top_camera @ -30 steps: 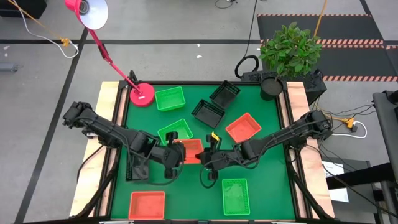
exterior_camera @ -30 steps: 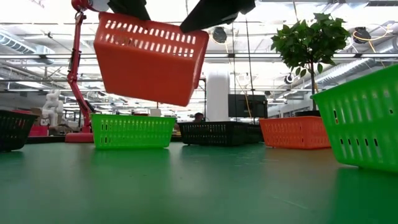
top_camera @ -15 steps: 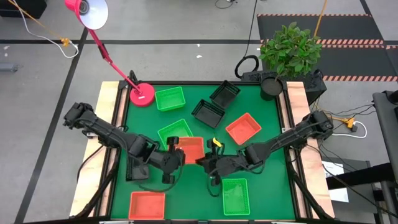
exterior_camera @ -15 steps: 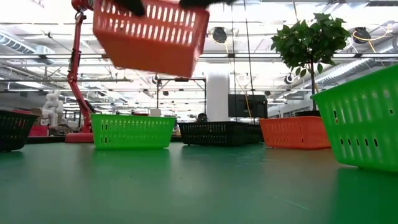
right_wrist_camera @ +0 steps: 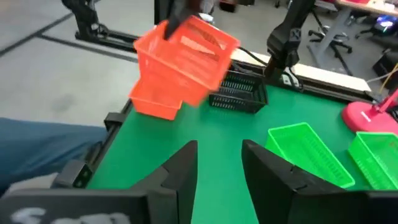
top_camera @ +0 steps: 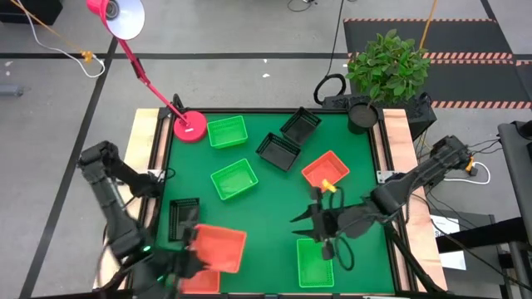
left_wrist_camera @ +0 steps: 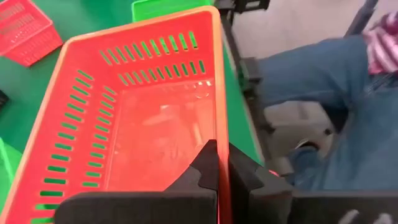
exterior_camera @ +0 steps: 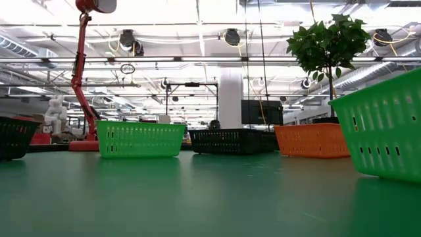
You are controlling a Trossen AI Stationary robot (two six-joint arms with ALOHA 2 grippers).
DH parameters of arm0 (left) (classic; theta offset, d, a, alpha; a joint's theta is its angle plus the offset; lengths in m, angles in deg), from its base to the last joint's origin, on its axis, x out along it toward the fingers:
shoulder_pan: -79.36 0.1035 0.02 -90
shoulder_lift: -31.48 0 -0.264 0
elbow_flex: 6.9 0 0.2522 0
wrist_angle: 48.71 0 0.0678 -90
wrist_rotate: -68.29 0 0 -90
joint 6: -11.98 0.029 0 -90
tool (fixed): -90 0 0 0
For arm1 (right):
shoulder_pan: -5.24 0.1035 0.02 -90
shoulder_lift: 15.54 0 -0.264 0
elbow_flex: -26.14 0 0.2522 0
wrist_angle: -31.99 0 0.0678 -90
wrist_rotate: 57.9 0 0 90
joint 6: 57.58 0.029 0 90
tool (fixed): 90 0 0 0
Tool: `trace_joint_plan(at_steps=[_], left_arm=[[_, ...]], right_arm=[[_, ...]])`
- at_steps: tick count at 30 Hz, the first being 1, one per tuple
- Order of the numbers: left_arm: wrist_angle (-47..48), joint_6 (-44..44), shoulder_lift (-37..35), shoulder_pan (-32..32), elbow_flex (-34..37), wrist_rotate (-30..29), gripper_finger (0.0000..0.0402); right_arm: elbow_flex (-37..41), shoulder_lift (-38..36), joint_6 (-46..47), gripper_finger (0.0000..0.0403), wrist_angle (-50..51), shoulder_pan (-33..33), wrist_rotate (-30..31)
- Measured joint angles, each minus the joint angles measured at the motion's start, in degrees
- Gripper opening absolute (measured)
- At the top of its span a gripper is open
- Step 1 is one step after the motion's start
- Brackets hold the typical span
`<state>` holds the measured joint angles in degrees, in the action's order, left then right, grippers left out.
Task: Stack baskets by color
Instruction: Stack the middle orange bin on the bottom orange bin
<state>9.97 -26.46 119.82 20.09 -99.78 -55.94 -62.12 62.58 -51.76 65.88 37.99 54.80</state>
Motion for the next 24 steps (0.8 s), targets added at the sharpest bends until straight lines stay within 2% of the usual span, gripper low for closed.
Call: trace_joint_plan(at_steps=[4,9,18,24], left_arm=[[-0.09,-6.91,1.93,-4.96,0.00,-3.19,0.0002],[-0.51,-13.68,5.53,-7.56,-0.01,-3.19,0.0002],[-1.84,-20.54,9.18,-9.55,0.01,-1.54,0.0001],[-1.62,-20.58,10.38,-11.52,0.01,-1.56,0.0001]], right_arm=[[0.05,-0.65,1.82,0.0119,3.44,1.24,1.52],[0.09,-0.74,2.06,0.0118,5.08,1.85,6.08],[0.09,-0.72,-0.48,0.0118,4.95,0.34,6.12],[0.09,-0.72,-0.94,0.0118,4.91,-0.30,6.09]])
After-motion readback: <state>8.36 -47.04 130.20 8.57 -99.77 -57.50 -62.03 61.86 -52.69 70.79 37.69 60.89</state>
